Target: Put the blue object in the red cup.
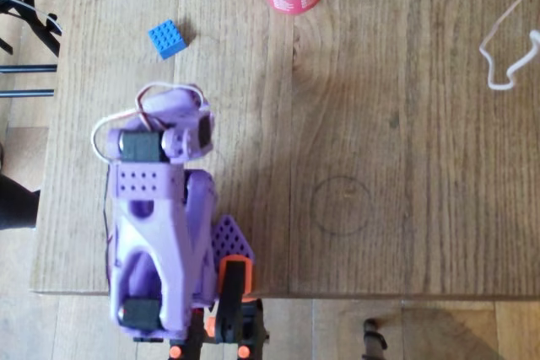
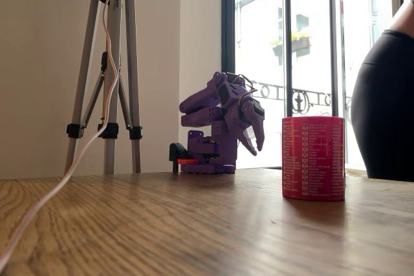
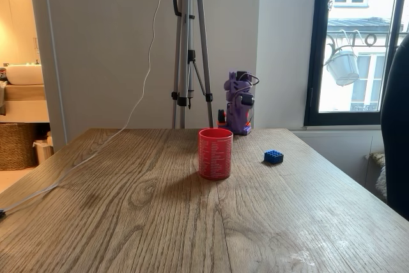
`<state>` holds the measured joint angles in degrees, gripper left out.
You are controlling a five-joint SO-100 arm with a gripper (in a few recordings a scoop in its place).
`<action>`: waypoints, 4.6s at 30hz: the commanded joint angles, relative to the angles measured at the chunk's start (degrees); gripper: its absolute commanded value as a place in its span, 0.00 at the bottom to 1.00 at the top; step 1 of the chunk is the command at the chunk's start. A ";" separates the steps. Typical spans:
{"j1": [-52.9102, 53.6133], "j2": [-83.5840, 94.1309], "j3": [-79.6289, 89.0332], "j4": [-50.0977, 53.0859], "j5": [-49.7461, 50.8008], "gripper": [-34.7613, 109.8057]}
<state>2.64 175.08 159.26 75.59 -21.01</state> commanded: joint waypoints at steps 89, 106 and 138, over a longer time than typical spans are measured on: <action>-16.00 -94.39 -72.07 3.69 -6.24 0.57; -14.77 -102.30 -76.82 6.15 -10.99 0.60; -13.27 -110.30 -79.63 4.39 1.58 0.25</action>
<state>-10.28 63.90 82.71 80.33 -24.08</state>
